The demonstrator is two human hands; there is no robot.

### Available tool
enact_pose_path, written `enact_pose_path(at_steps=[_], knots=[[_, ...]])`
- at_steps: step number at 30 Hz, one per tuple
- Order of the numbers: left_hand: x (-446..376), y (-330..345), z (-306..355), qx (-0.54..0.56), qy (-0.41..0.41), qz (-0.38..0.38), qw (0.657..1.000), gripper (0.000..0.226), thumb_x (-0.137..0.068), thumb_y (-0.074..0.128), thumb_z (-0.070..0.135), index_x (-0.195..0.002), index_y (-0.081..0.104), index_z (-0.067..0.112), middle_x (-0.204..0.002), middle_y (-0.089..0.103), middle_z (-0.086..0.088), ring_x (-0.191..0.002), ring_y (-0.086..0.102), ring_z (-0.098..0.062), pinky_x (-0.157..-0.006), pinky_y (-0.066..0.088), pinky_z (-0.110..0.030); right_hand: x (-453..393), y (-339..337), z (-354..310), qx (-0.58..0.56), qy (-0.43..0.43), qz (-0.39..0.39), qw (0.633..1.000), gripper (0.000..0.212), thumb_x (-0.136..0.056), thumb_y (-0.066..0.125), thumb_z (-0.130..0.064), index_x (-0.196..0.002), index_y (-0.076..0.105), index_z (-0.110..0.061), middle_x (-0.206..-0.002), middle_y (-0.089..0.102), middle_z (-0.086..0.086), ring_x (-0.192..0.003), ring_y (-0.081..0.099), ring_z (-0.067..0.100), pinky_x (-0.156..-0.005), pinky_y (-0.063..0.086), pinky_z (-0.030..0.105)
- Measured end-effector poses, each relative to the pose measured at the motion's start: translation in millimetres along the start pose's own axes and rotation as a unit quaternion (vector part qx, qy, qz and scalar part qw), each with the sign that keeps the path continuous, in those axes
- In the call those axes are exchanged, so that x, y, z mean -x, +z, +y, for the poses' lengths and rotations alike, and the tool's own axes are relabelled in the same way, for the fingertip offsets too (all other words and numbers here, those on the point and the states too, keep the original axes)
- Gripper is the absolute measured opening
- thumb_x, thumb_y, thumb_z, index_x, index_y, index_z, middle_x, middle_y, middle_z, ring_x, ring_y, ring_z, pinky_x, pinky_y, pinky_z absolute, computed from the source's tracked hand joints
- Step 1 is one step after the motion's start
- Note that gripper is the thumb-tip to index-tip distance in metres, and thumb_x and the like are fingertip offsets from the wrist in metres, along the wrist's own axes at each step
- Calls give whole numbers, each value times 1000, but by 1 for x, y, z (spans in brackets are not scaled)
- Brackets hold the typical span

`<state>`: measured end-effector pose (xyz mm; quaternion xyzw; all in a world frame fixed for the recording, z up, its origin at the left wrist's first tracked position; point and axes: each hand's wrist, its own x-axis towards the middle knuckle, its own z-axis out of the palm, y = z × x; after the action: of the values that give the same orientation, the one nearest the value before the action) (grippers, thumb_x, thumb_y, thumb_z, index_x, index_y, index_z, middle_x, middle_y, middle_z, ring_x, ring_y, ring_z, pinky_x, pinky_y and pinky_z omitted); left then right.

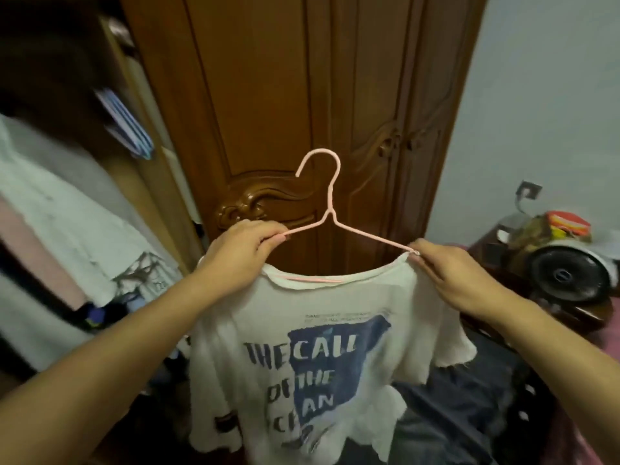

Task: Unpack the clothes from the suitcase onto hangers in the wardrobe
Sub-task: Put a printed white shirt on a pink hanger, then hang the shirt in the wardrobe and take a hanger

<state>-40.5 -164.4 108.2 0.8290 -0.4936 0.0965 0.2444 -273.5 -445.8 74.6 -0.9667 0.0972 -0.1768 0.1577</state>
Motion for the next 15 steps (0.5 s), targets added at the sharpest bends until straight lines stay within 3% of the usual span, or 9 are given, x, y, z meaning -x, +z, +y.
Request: enact_pose_path(at_steps=[3,5,8,11,13,15], knots=[[7,-9,-3,-101,-112,4,988,29,-103,38,51,-115,58,34,-104,54,6,-100,56,-19,-87,47,-43,-27,-7,-1,-48,-40,61,996,25,-102,31,-48,-98,51,-35,-82,58,-17,-74,55,3,-68,39,29],[15,-13,-6,-96,-156,17,983,31,-104,37,51,-119,57,34,-106,51,6,-103,55,-18,-89,47,-44,-45,-12,-8,-56,-83,63,993,23,-102,32,-48,-98,52,-37,-79,57,-19,-73,55,5,-67,39,31],[19,-23,-10,-43,-151,83,984,25,-106,41,37,-108,63,27,-99,47,6,-97,54,-16,-85,45,-38,-70,-23,-18,-63,-115,22,991,19,-101,34,-49,-93,50,-41,-78,59,-18,-75,57,3,-68,45,37],[14,-40,-6,-4,-122,93,988,22,-107,44,24,-112,65,25,-101,52,4,-99,53,-12,-87,43,-29,-89,-40,-29,-55,-151,-31,987,25,-101,33,-51,-95,53,-38,-81,62,-15,-77,59,4,-72,50,39],[9,-53,-7,-27,-106,73,991,21,-106,45,20,-111,65,23,-102,56,3,-98,54,-14,-86,45,-30,-98,-48,-39,-26,-179,-91,979,23,-102,36,-50,-102,56,-39,-85,65,-15,-79,61,3,-74,52,39],[5,-66,-14,-99,-116,78,985,17,-106,46,20,-104,63,23,-100,61,1,-95,56,-19,-84,48,-38,-105,-53,-45,-36,-198,-102,974,13,-102,44,-44,-105,57,-42,-86,66,-17,-80,63,2,-73,52,30]])
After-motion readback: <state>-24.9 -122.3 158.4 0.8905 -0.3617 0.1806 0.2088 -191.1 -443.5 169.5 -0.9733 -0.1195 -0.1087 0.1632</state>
